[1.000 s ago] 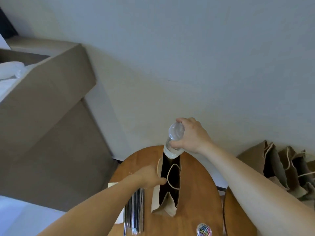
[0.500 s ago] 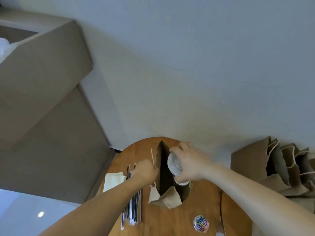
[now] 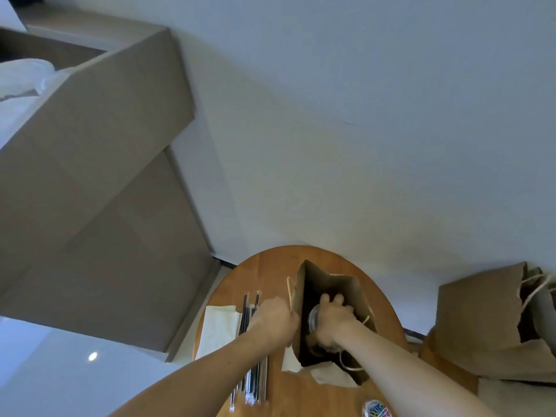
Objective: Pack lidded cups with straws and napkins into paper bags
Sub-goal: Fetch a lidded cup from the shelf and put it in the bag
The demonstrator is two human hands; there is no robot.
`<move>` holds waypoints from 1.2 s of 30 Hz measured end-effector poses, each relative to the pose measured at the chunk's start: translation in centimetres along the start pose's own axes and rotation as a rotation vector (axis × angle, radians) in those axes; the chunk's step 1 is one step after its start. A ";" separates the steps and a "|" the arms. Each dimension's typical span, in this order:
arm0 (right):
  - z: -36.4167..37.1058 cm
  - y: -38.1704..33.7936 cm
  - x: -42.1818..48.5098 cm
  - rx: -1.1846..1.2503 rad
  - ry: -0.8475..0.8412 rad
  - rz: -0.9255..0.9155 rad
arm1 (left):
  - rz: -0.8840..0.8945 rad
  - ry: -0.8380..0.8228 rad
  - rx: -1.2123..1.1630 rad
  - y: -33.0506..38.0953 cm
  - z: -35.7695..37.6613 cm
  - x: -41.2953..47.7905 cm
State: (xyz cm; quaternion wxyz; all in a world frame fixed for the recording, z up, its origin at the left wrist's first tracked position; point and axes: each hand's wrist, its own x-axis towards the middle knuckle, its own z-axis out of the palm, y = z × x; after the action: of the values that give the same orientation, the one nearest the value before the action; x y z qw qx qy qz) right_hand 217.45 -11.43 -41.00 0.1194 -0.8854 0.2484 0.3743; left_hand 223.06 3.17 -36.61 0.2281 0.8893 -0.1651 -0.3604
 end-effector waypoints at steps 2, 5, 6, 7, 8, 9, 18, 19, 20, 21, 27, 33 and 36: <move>1.3 -0.7 1.2 -0.014 0.020 0.000 | -0.001 0.022 0.029 -0.4 0.0 0.1; 2.9 -1.6 2.7 0.010 0.073 -0.016 | 0.024 0.040 0.069 -0.9 -0.1 0.3; 3.3 -1.8 3.0 0.012 0.089 -0.020 | 0.029 0.037 0.084 -1.0 -0.1 0.3; 3.6 -1.9 3.4 0.010 0.100 -0.022 | 0.031 0.035 0.097 -1.0 -0.1 0.3; 4.0 -2.0 3.7 0.014 0.104 -0.023 | 0.033 0.036 0.108 -1.0 -0.1 0.3; 4.3 -2.1 4.0 0.025 0.102 -0.022 | 0.034 0.040 0.114 -1.0 -0.2 0.3; 5.3 -2.6 5.5 0.032 0.115 -0.047 | 0.007 0.040 0.098 -1.2 -0.5 0.5; 5.4 -2.6 5.4 0.046 0.118 -0.046 | 0.005 0.037 0.100 -1.2 -0.6 0.5; 5.6 -2.5 5.3 0.067 0.119 -0.045 | 0.005 0.034 0.101 -1.3 -0.6 0.5; 5.7 -2.4 5.1 0.090 0.114 -0.043 | 0.009 0.033 0.103 -1.3 -0.7 0.5; 3.0 -2.3 2.9 0.052 -0.025 0.013 | 0.039 0.020 0.080 -1.5 -1.2 0.4; -5.9 -1.2 -4.2 0.120 -0.037 -0.195 | 0.227 -0.153 0.017 -1.1 -2.2 -0.2; -10.7 -0.9 -7.2 0.091 0.147 -0.255 | 0.291 -0.286 0.090 -1.2 -3.5 -0.2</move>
State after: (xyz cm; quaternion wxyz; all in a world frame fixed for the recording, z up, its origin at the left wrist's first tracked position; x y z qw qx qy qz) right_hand 220.06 -12.39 -28.37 0.1876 -0.9285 0.1589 0.2784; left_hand 225.56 5.28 -34.95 0.2121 0.8051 -0.3386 -0.4384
